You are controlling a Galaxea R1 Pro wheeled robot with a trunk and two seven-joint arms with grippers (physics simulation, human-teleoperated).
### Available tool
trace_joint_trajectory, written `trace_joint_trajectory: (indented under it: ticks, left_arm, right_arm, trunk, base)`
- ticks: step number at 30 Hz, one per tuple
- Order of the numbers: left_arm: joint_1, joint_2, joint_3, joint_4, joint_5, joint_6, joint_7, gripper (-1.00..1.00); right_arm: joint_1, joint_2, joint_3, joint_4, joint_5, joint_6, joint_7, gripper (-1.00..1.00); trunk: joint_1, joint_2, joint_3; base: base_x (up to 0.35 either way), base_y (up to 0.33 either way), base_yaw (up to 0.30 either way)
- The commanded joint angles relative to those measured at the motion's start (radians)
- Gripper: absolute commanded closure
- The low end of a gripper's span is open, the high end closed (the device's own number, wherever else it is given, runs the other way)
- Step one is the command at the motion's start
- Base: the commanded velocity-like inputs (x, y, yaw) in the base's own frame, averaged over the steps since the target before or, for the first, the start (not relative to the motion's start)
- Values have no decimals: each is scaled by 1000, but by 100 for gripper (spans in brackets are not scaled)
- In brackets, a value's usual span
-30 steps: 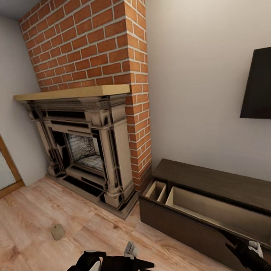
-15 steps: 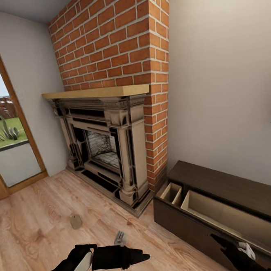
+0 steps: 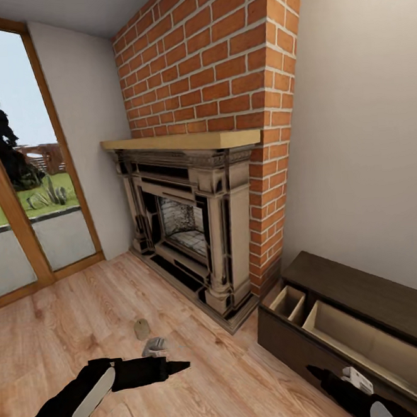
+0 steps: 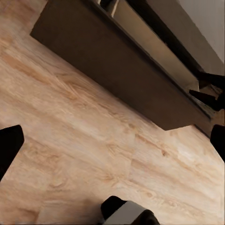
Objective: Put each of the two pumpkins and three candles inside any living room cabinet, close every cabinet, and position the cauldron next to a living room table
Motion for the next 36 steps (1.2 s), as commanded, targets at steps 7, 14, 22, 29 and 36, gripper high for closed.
trace_joint_trajectory:
  ticks: [7,14,22,29,36]
  left_arm:
    - [-15,20,1,31,12,-1,226,-100]
    - [-16,18,0,49,11,-15,277,-100]
    - [-16,17,0,52,10,-20,285,-100]
    - [-16,15,0,108,9,-32,362,-100]
    - [-15,4,-3,167,9,-109,556,-100]
  right_arm:
    - [-2,6,28,-10,-6,-61,-116,-100]
    - [-3,7,32,-15,-7,-72,-135,-100]
    - [-3,9,34,-16,-7,-73,-137,-100]
    - [-3,14,65,-17,-6,-75,-141,-100]
    - [-3,34,122,-17,-5,-114,-203,-100]
  trunk:
    - [-27,49,16]
    - [-54,98,36]
    - [-84,154,61]
    - [-100,182,74]
    - [-100,182,74]
  base:
    - [0,0,270]
    - [0,0,111]
    - [0,0,15]
    - [0,0,2]
    - [0,0,39]
